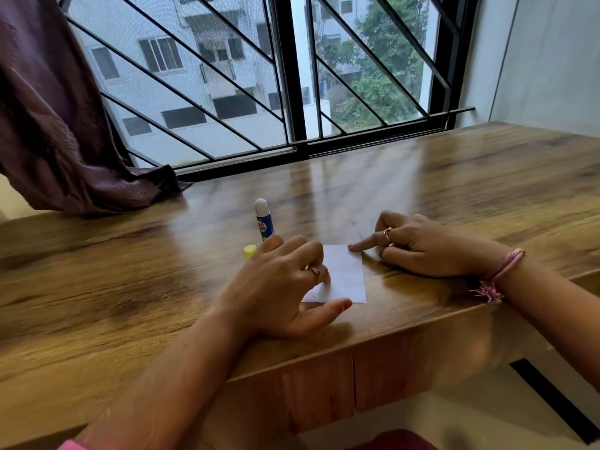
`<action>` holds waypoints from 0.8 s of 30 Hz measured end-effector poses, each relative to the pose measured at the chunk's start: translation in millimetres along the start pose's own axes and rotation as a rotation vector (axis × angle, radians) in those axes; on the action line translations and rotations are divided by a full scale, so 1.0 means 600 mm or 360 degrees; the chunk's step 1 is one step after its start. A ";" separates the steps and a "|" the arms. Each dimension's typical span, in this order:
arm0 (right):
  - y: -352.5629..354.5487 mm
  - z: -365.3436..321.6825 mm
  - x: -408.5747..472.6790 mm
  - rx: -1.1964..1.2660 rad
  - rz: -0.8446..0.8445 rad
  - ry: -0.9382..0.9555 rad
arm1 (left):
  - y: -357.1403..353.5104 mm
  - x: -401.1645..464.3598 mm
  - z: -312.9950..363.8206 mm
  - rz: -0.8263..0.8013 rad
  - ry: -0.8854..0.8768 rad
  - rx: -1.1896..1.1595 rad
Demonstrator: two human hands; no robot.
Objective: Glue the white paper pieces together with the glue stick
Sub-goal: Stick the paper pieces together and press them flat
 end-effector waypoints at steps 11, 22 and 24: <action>0.015 -0.037 -0.043 0.0047 0.0205 0.0020 | -0.011 0.004 -0.019 -0.0149 0.0276 0.0235; -0.007 -0.107 -0.061 0.0159 0.0124 0.0099 | -0.036 0.002 -0.034 -0.0467 0.0463 0.0122; -0.003 -0.094 -0.062 0.0304 0.0282 -0.0031 | -0.031 0.002 -0.035 -0.0431 0.0424 0.0083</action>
Point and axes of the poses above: each hand's wrist, its own x-axis towards the middle knuckle, its own y-axis out of the back of the hand, z = x × y, the point moved 3 cm from there along x, towards the middle knuckle, and after that the axes turned 15 degrees about y, right-handed, at the moved point
